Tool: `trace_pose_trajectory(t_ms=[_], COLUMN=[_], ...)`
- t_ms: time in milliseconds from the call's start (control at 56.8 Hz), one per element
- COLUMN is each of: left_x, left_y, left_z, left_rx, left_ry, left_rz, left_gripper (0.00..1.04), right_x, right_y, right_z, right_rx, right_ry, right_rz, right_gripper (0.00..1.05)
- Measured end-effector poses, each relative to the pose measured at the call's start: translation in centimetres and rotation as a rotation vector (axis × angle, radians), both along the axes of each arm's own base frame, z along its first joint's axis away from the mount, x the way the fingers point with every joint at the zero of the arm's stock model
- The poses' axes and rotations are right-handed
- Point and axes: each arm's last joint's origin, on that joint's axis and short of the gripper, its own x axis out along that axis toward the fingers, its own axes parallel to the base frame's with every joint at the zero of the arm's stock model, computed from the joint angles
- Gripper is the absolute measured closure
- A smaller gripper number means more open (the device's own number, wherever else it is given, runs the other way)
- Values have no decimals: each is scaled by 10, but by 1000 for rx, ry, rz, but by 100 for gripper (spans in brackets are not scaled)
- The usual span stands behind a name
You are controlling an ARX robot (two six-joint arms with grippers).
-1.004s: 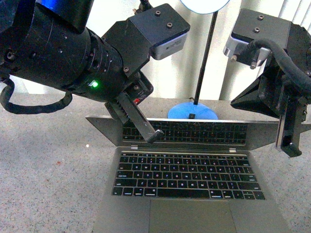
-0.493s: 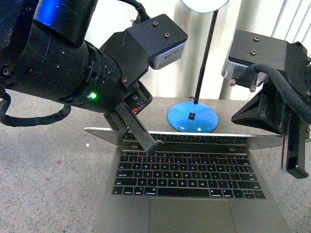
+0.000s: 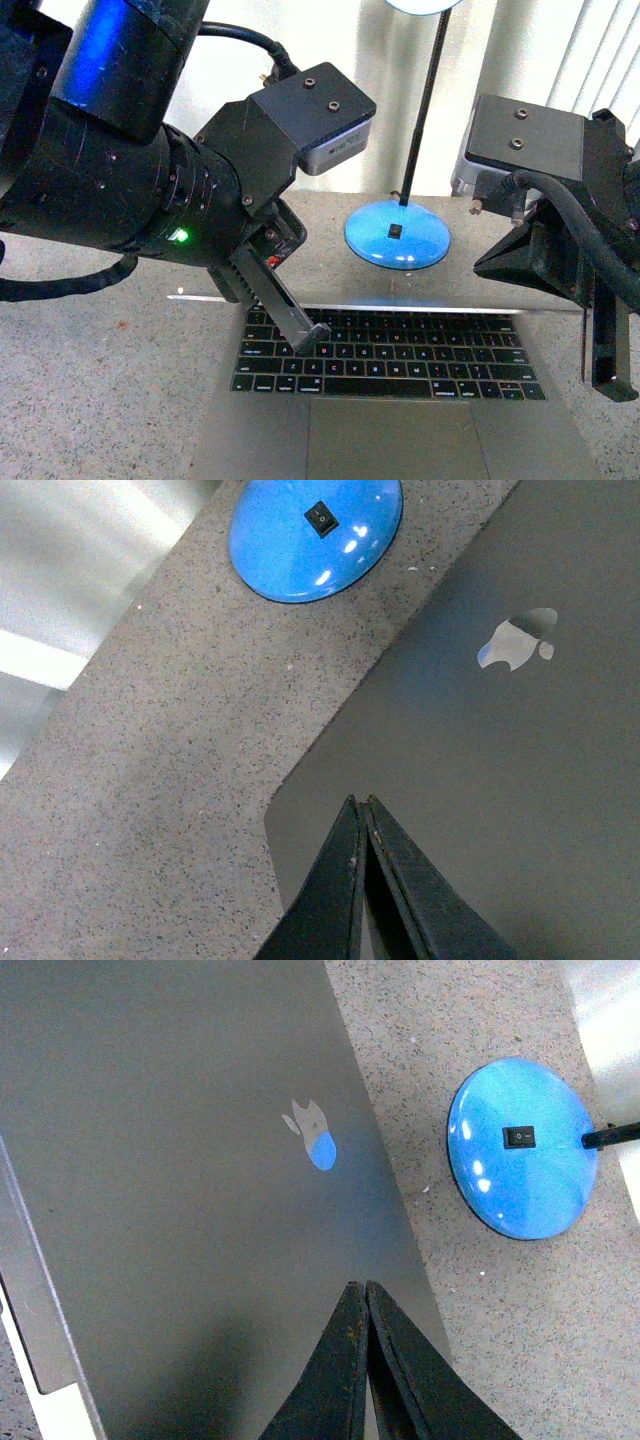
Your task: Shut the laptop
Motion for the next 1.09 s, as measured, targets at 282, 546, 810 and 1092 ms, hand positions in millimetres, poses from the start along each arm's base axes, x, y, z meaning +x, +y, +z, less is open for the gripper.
trace_pose_trajectory(t_ms=[282,546,810,1092], left_x=[-6,-9,-12,-16], left_y=[0,-1,-3,-3], left_z=[-12,-22,-30,-38], left_rx=[-3,-4,1,2], left_ry=[34,56,71,78], left_rz=[-11,-12,-16,-19], left_gripper=[101,101,101,101], right_x=[-2,-2,-6,-10], right_y=[4,6,9,12], right_z=[-11,-18,-30,-40], right_rx=[-5,-6,-11,-11], right_ry=[26,39,65,81], right_rz=[14,23,32,38], right_gripper=[102,102,102,102])
